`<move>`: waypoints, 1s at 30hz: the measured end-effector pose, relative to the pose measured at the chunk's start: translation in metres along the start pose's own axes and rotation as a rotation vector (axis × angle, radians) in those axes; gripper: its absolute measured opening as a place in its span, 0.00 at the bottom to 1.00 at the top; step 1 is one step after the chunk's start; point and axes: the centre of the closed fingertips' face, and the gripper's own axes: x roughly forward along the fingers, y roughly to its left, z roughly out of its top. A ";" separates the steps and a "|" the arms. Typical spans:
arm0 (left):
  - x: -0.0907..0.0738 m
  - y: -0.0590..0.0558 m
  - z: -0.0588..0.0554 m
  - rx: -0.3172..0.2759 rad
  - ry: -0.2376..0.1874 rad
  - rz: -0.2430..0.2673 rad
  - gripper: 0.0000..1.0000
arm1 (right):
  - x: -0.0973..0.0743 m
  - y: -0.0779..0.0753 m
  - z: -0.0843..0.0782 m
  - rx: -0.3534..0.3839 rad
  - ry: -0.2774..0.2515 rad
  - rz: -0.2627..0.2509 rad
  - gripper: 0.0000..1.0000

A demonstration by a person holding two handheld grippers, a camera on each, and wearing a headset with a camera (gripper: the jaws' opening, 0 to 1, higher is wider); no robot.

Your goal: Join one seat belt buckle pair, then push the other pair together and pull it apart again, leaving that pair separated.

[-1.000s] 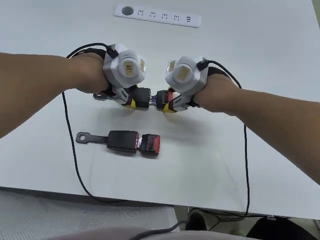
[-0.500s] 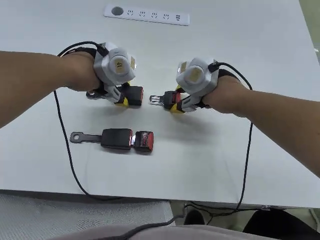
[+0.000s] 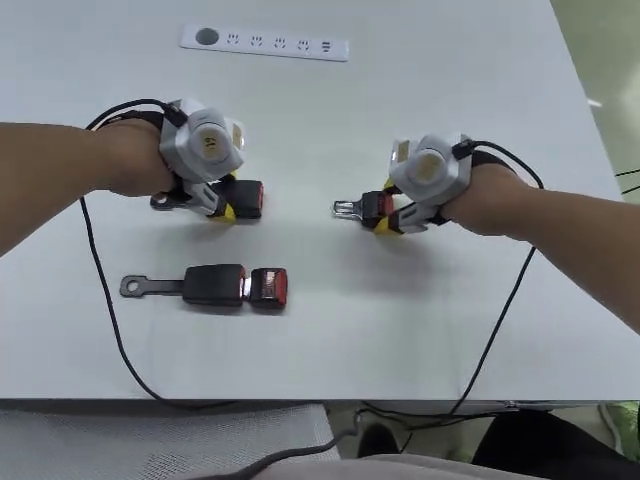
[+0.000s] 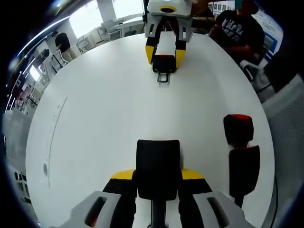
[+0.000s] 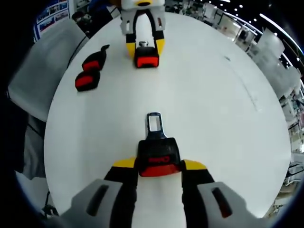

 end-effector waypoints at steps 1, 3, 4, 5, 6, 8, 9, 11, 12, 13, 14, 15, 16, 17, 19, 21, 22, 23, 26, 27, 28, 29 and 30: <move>0.000 0.000 0.000 -0.005 -0.001 0.001 0.34 | -0.001 -0.001 -0.004 0.006 0.003 0.004 0.37; 0.000 0.001 0.000 -0.014 -0.003 0.003 0.34 | -0.003 -0.001 -0.008 0.008 0.011 0.005 0.37; 0.001 0.001 0.000 -0.018 -0.003 0.005 0.34 | -0.004 -0.001 -0.010 0.004 0.018 0.006 0.37; 0.001 0.001 0.000 -0.021 -0.002 0.006 0.34 | -0.004 0.000 -0.012 0.003 0.031 0.006 0.37; 0.001 0.002 0.000 -0.023 -0.002 0.007 0.34 | -0.005 -0.001 -0.013 -0.002 0.039 0.003 0.38; 0.001 0.001 0.000 -0.024 0.003 0.011 0.34 | -0.007 -0.005 -0.016 -0.014 0.056 -0.021 0.42; 0.001 0.001 0.000 -0.015 0.007 0.016 0.34 | -0.007 -0.007 -0.017 -0.014 0.060 -0.035 0.45; 0.000 0.000 0.001 -0.004 0.006 0.024 0.34 | -0.009 -0.009 -0.019 -0.012 0.071 -0.050 0.48; 0.000 0.001 0.000 -0.020 0.005 0.030 0.34 | -0.010 -0.008 -0.020 -0.001 0.074 -0.051 0.48; 0.000 0.002 0.000 -0.030 0.004 0.034 0.34 | -0.010 -0.007 -0.021 0.012 0.074 -0.054 0.47; 0.000 0.002 0.000 -0.043 0.000 0.040 0.34 | -0.011 -0.007 -0.022 0.026 0.072 -0.062 0.47; -0.001 0.002 -0.001 -0.051 0.001 0.044 0.34 | -0.012 -0.006 -0.023 0.040 0.071 -0.070 0.47; -0.002 0.002 -0.002 -0.037 -0.003 0.052 0.35 | -0.013 -0.004 -0.026 0.101 0.072 -0.081 0.48; -0.003 0.002 -0.002 -0.041 -0.008 0.062 0.35 | -0.014 -0.003 -0.028 0.142 0.069 -0.087 0.48; -0.007 0.005 -0.007 -0.066 -0.008 0.094 0.42 | -0.017 0.000 -0.031 0.157 0.055 -0.098 0.53; -0.014 0.005 -0.008 -0.088 -0.030 0.122 0.49 | -0.021 0.006 -0.028 0.217 0.007 -0.109 0.56; -0.019 0.004 -0.008 -0.090 -0.046 0.133 0.50 | -0.023 0.010 -0.024 0.249 -0.023 -0.109 0.59; -0.026 0.006 -0.006 -0.107 -0.078 0.165 0.51 | -0.026 0.013 -0.017 0.258 -0.075 -0.117 0.60; -0.043 0.004 -0.008 -0.193 -0.134 0.213 0.59 | -0.034 0.024 -0.013 0.249 -0.095 -0.131 0.63; -0.051 -0.001 -0.010 -0.206 -0.152 0.224 0.62 | -0.038 0.029 -0.009 0.251 -0.123 -0.137 0.64; -0.056 -0.005 -0.012 -0.207 -0.164 0.238 0.64 | -0.040 0.034 -0.006 0.255 -0.135 -0.137 0.65; -0.063 -0.013 -0.018 -0.223 -0.167 0.245 0.66 | -0.044 0.039 -0.003 0.268 -0.159 -0.143 0.67; -0.068 -0.019 -0.023 -0.227 -0.168 0.250 0.67 | -0.047 0.042 0.000 0.277 -0.175 -0.153 0.68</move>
